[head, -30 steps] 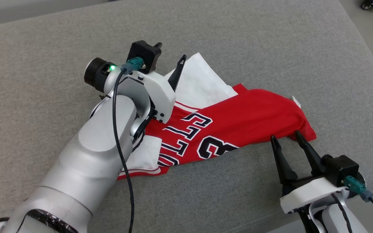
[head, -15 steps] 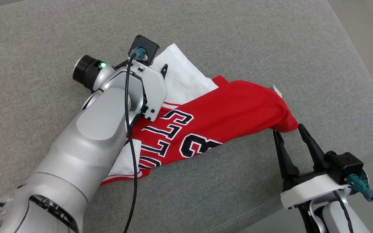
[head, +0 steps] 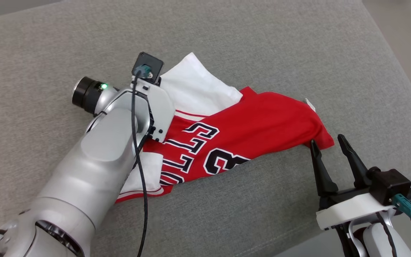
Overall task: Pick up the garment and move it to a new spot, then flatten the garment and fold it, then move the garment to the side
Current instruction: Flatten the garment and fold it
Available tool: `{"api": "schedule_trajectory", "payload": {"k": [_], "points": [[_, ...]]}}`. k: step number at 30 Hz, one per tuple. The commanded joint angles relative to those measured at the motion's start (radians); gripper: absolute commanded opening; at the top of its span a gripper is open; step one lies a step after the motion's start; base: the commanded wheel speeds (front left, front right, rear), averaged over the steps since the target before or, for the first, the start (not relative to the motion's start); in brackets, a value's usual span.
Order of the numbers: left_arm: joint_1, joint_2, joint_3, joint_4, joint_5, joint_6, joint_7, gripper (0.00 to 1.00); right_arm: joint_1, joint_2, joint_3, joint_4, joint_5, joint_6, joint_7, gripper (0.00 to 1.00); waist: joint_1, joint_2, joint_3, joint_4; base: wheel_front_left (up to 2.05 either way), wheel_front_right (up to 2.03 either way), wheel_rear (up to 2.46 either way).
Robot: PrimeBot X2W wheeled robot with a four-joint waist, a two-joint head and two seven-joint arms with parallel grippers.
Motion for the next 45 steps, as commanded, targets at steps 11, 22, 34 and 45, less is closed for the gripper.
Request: {"api": "schedule_trajectory", "payload": {"k": [11,22,34,45], "points": [[0.123,0.028,0.12,0.029,-0.115,0.07,-0.241,0.0,0.059,-0.039,-0.015,-0.01,-0.028,0.0,-0.004,1.0,0.0,0.0,-0.106,0.14,0.0,0.0,0.0],[0.205,0.039,0.16,0.029,-0.167,0.071,-0.298,1.0,0.063,-0.047,-0.002,0.005,-0.029,0.0,-0.004,1.0,0.0,0.0,-0.134,0.212,0.0,0.0,0.0],[0.064,0.031,0.167,0.052,-0.174,0.102,-0.261,1.0,0.029,-0.04,0.024,0.015,-0.028,0.0,-0.004,1.0,0.0,0.0,-0.092,0.158,0.0,0.0,0.0],[-0.034,0.034,0.135,0.155,-0.17,0.094,-0.077,1.0,0.0,-0.029,0.025,0.007,-0.029,0.0,-0.004,1.0,0.0,0.0,-0.03,0.096,0.0,0.0,0.0]]}}
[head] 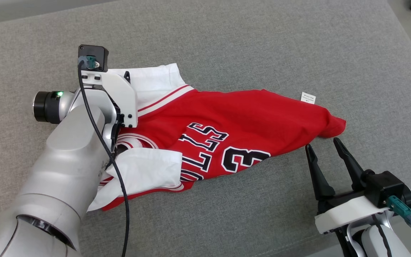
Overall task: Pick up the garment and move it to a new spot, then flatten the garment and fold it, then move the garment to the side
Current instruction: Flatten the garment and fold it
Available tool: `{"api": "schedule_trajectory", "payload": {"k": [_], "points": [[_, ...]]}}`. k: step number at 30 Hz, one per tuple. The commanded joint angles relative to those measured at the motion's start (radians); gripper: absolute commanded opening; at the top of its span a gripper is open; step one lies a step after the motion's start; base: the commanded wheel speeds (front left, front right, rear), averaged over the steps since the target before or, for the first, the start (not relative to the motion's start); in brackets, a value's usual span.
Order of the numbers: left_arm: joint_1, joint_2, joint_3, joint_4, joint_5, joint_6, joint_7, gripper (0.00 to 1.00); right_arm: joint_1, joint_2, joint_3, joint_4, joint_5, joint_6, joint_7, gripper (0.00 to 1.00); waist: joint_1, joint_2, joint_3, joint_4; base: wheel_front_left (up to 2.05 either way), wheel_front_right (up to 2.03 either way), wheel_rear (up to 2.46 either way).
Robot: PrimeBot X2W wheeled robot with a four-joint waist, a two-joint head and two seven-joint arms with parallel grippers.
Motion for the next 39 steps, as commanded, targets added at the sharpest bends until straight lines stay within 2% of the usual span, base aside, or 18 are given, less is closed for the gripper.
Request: {"api": "schedule_trajectory", "payload": {"k": [1,11,21,22,24,32,39], "points": [[-0.013,0.009,-0.002,0.01,-0.006,0.001,0.015,1.0,-0.008,-0.002,-0.005,-0.003,-0.004,0.0,-0.004,1.0,0.0,0.0,0.01,-0.007,0.0,0.0,0.0],[-0.026,0.027,-0.006,0.028,-0.007,0.024,0.032,1.0,-0.011,0.006,0.001,0.004,-0.012,0.0,-0.004,1.0,0.0,0.0,0.018,-0.009,0.0,0.0,0.0],[-0.031,0.028,0.004,0.038,-0.03,0.003,0.042,1.0,-0.031,-0.007,0.027,0.016,-0.011,0.0,-0.004,1.0,0.0,0.0,0.024,-0.022,0.0,0.0,0.0],[-0.03,0.028,0.004,0.038,-0.031,0.0,0.041,0.83,-0.032,-0.009,0.03,0.016,-0.01,0.0,-0.004,1.0,0.0,0.0,0.025,-0.025,0.0,0.0,0.0],[-0.033,0.031,0.002,0.038,-0.029,-0.008,0.022,0.0,-0.036,-0.012,0.033,0.018,-0.009,0.0,-0.004,1.0,0.0,0.0,0.027,-0.029,0.0,0.0,0.0],[-0.032,0.027,0.015,0.026,-0.044,-0.038,-0.098,0.0,-0.017,-0.014,0.017,0.026,-0.011,0.0,-0.004,1.0,0.0,0.0,0.001,-0.016,0.0,0.0,0.0],[-0.019,0.035,0.037,0.005,-0.066,-0.084,-0.199,0.0,-0.01,-0.008,-0.027,0.053,0.051,0.0,-0.004,1.0,0.0,0.0,-0.044,0.022,0.0,0.0,0.0]]}}
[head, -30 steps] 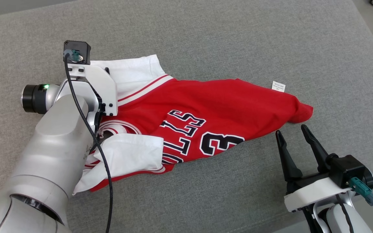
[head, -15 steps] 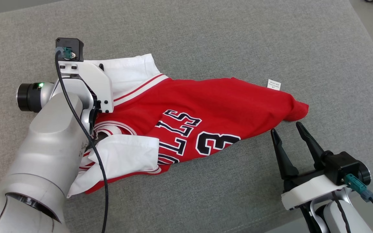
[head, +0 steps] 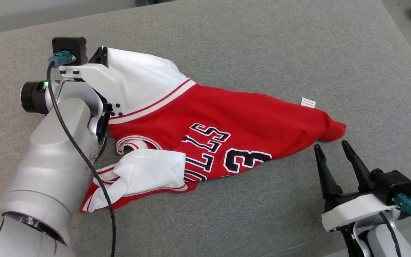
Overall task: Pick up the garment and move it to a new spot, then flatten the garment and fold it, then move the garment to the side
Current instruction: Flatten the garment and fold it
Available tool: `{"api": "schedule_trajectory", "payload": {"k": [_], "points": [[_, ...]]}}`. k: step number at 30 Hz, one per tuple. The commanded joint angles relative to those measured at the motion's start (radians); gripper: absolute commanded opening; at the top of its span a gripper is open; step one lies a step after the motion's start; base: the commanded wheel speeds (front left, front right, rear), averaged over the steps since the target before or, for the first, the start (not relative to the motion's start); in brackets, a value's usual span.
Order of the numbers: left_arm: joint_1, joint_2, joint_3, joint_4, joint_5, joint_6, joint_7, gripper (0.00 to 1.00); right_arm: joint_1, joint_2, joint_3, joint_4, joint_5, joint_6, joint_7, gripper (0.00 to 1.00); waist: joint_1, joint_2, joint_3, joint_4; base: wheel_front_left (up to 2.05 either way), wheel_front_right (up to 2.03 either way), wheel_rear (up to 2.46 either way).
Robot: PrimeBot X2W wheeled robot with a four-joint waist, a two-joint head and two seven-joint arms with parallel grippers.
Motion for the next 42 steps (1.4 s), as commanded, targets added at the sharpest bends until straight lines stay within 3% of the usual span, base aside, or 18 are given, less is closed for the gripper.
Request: {"api": "schedule_trajectory", "payload": {"k": [1,10,21,33,34,35,38,42], "points": [[0.006,0.01,0.007,-0.009,-0.011,-0.015,-0.019,0.0,0.002,-0.004,-0.017,0.015,0.031,0.0,-0.004,1.0,0.0,0.0,-0.019,0.017,0.0,0.0,0.0],[0.042,0.043,0.043,-0.055,-0.037,-0.064,-0.071,0.0,-0.077,0.002,-0.086,0.184,0.261,0.0,-0.002,1.0,0.0,0.0,-0.046,0.043,0.0,0.0,0.0],[0.059,0.067,0.04,-0.116,-0.024,-0.056,-0.081,0.0,-0.331,-0.05,-0.046,0.443,0.558,0.0,0.112,1.0,0.0,0.0,-0.025,0.089,0.0,0.0,0.0],[0.075,0.075,0.024,-0.173,-0.022,-0.044,-0.067,0.0,-0.474,-0.098,0.077,0.623,0.633,0.0,0.262,1.0,0.0,0.0,-0.015,0.121,0.0,0.0,0.0],[0.077,0.075,0.024,-0.179,-0.023,-0.045,-0.065,0.0,-0.478,-0.097,0.085,0.632,0.641,0.0,0.265,0.88,0.0,0.0,-0.015,0.123,0.0,0.0,0.0],[0.08,0.076,0.023,-0.185,-0.024,-0.045,-0.064,0.0,-0.48,-0.097,0.094,0.639,0.645,0.0,0.267,0.59,0.0,0.0,-0.016,0.126,0.0,0.0,0.0],[0.091,0.078,0.022,-0.202,-0.028,-0.043,-0.063,0.0,-0.49,-0.103,0.119,0.648,0.657,0.0,0.25,0.0,0.0,0.0,-0.018,0.134,0.0,0.0,0.0],[0.091,0.097,0.035,-0.247,-0.023,-0.044,-0.077,0.0,-0.51,-0.129,0.156,0.62,0.659,0.0,0.169,0.0,0.0,0.0,-0.028,0.14,0.0,0.0,0.0]]}}
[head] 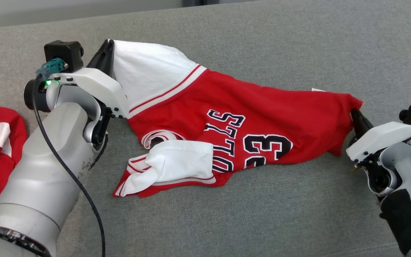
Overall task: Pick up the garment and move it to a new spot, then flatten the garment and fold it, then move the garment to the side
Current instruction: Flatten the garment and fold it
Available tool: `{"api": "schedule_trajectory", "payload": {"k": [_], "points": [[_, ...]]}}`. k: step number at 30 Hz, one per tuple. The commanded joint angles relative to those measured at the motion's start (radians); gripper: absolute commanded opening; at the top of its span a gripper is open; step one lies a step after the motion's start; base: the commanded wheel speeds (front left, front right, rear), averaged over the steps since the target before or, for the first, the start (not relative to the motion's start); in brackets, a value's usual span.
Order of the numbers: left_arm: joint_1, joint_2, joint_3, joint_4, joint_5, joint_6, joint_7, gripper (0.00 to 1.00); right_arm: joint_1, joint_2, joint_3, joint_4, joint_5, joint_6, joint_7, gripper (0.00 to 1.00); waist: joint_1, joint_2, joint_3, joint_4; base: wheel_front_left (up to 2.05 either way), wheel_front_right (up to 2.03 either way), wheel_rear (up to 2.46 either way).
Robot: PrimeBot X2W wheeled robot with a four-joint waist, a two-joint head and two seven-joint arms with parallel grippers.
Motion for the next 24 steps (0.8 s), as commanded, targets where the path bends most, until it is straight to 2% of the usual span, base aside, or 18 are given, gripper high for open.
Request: {"api": "schedule_trajectory", "payload": {"k": [1,5,10,11,12,13,18,24], "points": [[-0.002,0.023,0.014,-0.03,0.009,0.005,-0.011,0.0,-0.027,-0.022,0.018,-0.028,0.003,0.001,-0.061,0.0,0.0,0.0,-0.01,0.002,0.0,0.0,0.0],[-0.014,0.053,0.04,-0.091,0.026,0.012,-0.017,0.0,-0.044,-0.044,0.048,-0.061,-0.004,0.001,-0.139,0.0,0.0,0.0,-0.028,-0.001,0.0,0.0,0.0],[-0.005,0.119,0.177,-0.309,0.117,0.058,-0.017,0.0,-0.102,-0.083,0.057,-0.115,-0.043,0.0,-0.203,0.0,0.0,0.0,-0.055,-0.006,0.0,0.0,0.0],[0.007,0.129,0.208,-0.36,0.143,0.066,-0.017,0.0,-0.112,-0.094,0.046,-0.135,-0.062,0.0,-0.205,0.0,0.0,0.0,-0.059,-0.007,0.0,0.0,0.0],[0.03,0.142,0.274,-0.462,0.192,0.075,-0.017,0.0,-0.126,-0.113,-0.02,-0.207,-0.118,0.0,-0.206,0.0,0.0,0.0,-0.064,-0.008,0.0,0.0,0.0],[0.03,0.142,0.274,-0.462,0.192,0.075,-0.017,0.0,-0.126,-0.113,-0.02,-0.207,-0.118,0.0,-0.206,0.0,0.0,0.0,-0.064,-0.008,0.0,0.0,0.0],[0.109,0.139,0.413,-0.647,0.289,0.054,-0.016,0.0,-0.087,-0.091,-0.135,-0.334,-0.227,0.0,-0.206,0.0,0.0,0.0,-0.079,-0.004,0.0,0.0,0.0],[0.111,0.12,0.47,-0.668,0.367,-0.004,-0.016,0.0,-0.136,-0.095,-0.134,-0.36,-0.283,0.0,-0.206,0.0,0.0,0.0,-0.121,0.004,0.0,0.0,0.0]]}}
